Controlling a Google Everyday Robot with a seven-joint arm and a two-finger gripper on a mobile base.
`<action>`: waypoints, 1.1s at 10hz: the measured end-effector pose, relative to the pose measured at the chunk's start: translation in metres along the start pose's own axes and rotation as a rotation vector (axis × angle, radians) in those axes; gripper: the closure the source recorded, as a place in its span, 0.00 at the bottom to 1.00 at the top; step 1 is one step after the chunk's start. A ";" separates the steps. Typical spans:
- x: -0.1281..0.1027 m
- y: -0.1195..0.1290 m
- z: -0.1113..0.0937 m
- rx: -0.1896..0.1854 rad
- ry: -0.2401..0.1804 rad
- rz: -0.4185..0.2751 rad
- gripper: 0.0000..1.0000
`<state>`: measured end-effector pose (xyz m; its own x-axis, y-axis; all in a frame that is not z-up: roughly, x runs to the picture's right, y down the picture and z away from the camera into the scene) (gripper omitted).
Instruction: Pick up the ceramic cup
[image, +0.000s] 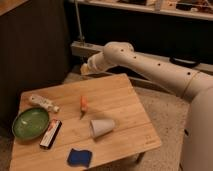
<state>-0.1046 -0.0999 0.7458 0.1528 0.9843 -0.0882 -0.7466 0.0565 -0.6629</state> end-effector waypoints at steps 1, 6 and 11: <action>-0.004 -0.003 -0.003 0.001 -0.008 0.006 0.40; -0.036 0.025 -0.039 -0.068 0.092 -0.254 0.20; -0.043 0.034 -0.056 -0.105 0.300 -0.287 0.20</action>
<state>-0.1002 -0.1498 0.6853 0.5375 0.8383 -0.0912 -0.5792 0.2884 -0.7625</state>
